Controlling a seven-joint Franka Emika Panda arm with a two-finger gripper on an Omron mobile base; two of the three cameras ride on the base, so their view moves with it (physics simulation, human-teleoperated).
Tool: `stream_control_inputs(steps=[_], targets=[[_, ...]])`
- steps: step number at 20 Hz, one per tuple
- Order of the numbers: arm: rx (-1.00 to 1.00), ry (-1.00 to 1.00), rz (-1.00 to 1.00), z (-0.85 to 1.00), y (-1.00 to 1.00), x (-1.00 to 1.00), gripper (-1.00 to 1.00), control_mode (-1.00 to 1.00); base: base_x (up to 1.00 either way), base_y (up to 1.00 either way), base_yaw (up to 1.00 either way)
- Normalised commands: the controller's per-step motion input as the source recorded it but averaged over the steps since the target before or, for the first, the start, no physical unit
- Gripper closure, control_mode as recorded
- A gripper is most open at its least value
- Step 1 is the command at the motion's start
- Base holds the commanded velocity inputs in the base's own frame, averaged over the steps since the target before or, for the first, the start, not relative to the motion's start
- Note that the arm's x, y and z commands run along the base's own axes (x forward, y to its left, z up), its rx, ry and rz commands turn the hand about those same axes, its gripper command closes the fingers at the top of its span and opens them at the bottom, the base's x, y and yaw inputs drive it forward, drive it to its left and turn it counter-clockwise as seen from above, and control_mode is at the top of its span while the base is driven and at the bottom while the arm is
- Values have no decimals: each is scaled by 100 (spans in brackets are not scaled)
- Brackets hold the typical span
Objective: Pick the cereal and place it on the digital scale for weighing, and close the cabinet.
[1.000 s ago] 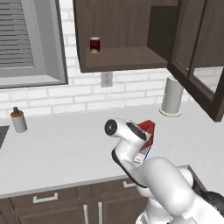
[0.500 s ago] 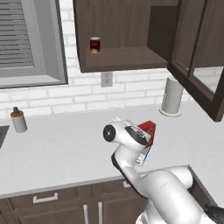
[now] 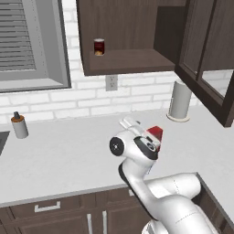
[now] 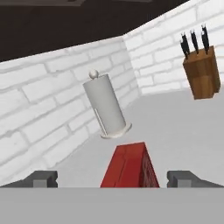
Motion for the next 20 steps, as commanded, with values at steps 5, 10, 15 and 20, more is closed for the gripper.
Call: stream_control_inputs(steps=[5,10,15,20], targets=[[1,-36,2,71,0,-50,-100,-100,0,0,0],[8,-39,2,67,0,-75,-100,-100,0,0,0],[17,-38,4,56,-7,-97,-100,-100,0,0,0],[18,-44,3,49,-18,-100,-100,-100,0,0,0]])
